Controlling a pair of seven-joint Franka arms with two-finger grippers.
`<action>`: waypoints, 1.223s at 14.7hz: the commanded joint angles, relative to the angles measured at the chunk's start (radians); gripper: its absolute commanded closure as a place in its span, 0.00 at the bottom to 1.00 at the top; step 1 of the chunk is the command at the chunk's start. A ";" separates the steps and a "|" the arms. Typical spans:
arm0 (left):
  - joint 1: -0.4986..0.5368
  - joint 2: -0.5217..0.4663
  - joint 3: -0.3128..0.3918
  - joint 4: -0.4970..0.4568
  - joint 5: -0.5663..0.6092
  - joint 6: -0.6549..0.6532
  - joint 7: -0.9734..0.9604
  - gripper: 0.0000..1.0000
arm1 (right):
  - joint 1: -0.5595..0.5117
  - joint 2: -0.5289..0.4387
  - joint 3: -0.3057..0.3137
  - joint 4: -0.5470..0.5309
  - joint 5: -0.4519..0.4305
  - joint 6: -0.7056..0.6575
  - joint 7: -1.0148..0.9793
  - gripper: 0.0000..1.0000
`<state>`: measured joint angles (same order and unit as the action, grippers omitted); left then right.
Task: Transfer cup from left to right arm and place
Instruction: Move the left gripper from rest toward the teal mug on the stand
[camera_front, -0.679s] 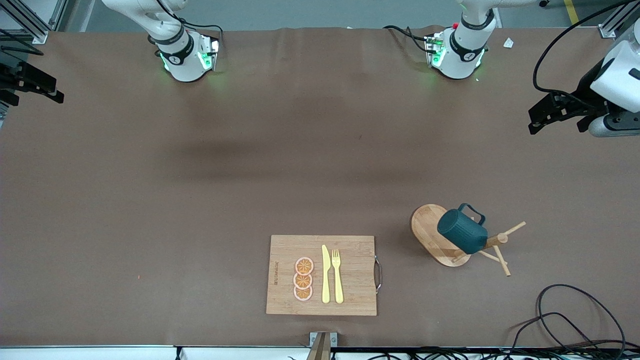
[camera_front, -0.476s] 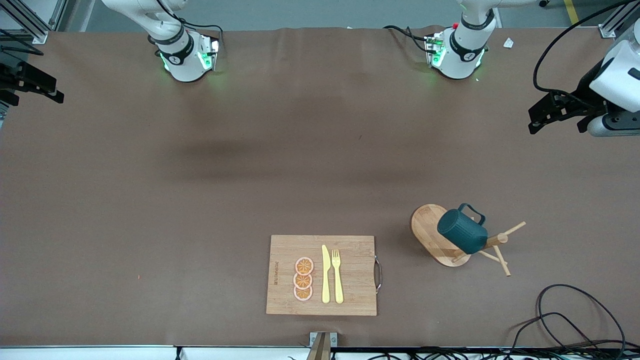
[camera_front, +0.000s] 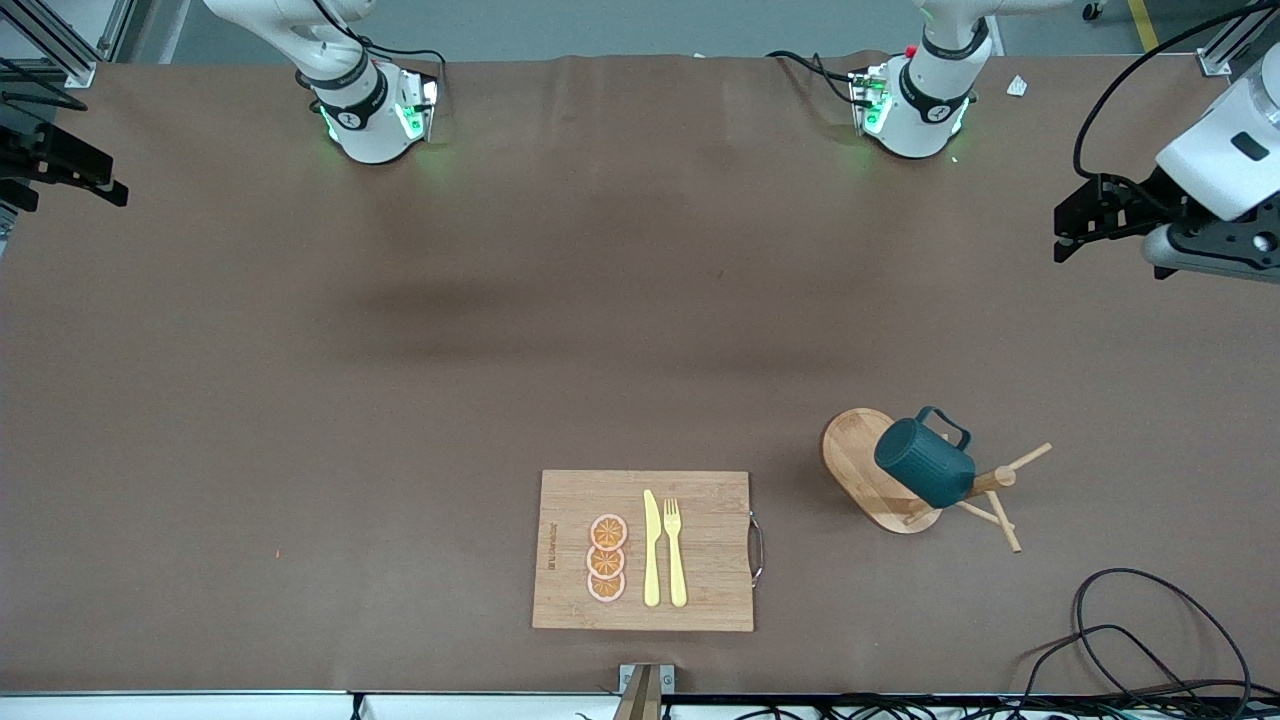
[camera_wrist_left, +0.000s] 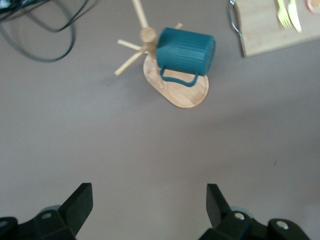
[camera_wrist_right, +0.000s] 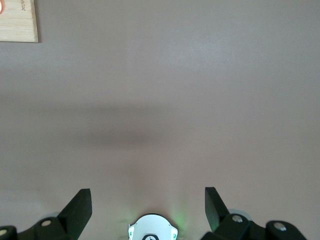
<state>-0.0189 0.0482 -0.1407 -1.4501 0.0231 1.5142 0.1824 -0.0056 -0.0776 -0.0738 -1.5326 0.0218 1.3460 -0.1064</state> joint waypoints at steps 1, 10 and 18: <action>0.002 0.013 -0.003 0.013 0.012 0.004 0.150 0.00 | -0.016 -0.027 0.009 -0.024 0.012 -0.001 -0.012 0.00; 0.001 0.030 -0.005 0.013 0.018 0.081 0.582 0.00 | -0.016 -0.027 0.009 -0.024 0.012 -0.001 -0.012 0.00; 0.016 0.081 -0.003 0.013 0.017 0.165 0.920 0.00 | -0.016 -0.025 0.009 -0.023 0.012 -0.002 -0.012 0.00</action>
<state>-0.0144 0.1092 -0.1405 -1.4492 0.0235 1.6604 1.0031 -0.0056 -0.0776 -0.0738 -1.5326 0.0218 1.3441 -0.1065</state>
